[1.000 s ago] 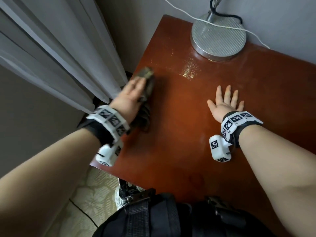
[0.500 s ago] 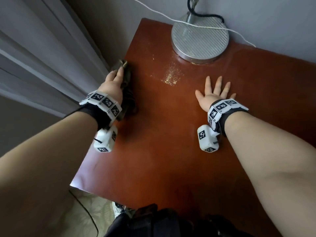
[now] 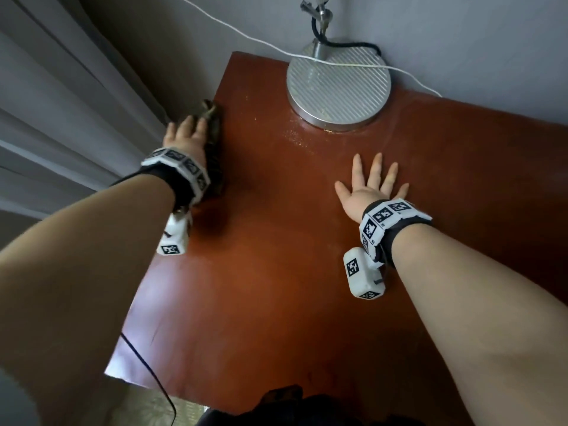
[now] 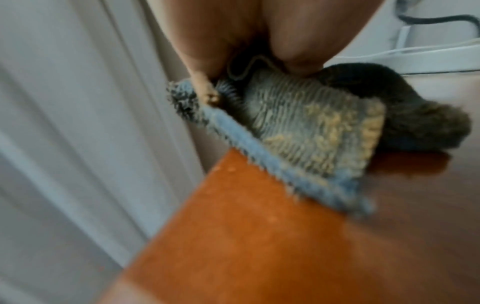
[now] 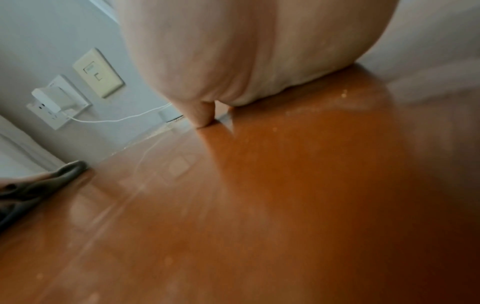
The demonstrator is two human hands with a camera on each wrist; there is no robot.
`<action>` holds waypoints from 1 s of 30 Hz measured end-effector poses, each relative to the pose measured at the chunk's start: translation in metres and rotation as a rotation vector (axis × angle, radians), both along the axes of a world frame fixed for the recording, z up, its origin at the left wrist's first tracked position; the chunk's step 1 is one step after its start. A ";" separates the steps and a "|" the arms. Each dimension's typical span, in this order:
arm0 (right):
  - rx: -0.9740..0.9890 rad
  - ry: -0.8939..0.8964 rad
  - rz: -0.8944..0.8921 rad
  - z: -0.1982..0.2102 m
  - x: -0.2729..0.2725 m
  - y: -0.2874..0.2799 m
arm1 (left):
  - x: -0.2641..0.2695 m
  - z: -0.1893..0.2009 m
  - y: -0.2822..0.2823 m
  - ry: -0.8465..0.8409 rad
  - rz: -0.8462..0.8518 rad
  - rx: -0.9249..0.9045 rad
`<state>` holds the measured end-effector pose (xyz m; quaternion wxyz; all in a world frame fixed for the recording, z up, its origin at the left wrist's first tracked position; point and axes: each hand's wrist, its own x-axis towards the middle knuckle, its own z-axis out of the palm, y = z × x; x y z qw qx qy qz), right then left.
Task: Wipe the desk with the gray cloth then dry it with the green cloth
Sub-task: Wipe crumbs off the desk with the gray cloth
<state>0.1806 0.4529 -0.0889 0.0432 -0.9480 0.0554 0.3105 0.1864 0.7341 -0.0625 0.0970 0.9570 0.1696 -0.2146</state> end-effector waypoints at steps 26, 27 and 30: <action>-0.003 0.067 0.003 0.011 0.005 0.000 | -0.004 0.019 0.035 -0.285 0.036 -0.095; 0.020 0.046 -0.016 0.015 0.014 -0.001 | -0.007 0.023 0.020 -0.303 -0.084 -0.114; 0.106 -0.070 -0.192 0.029 0.053 -0.001 | -0.015 0.021 -0.039 -0.222 -0.451 -0.241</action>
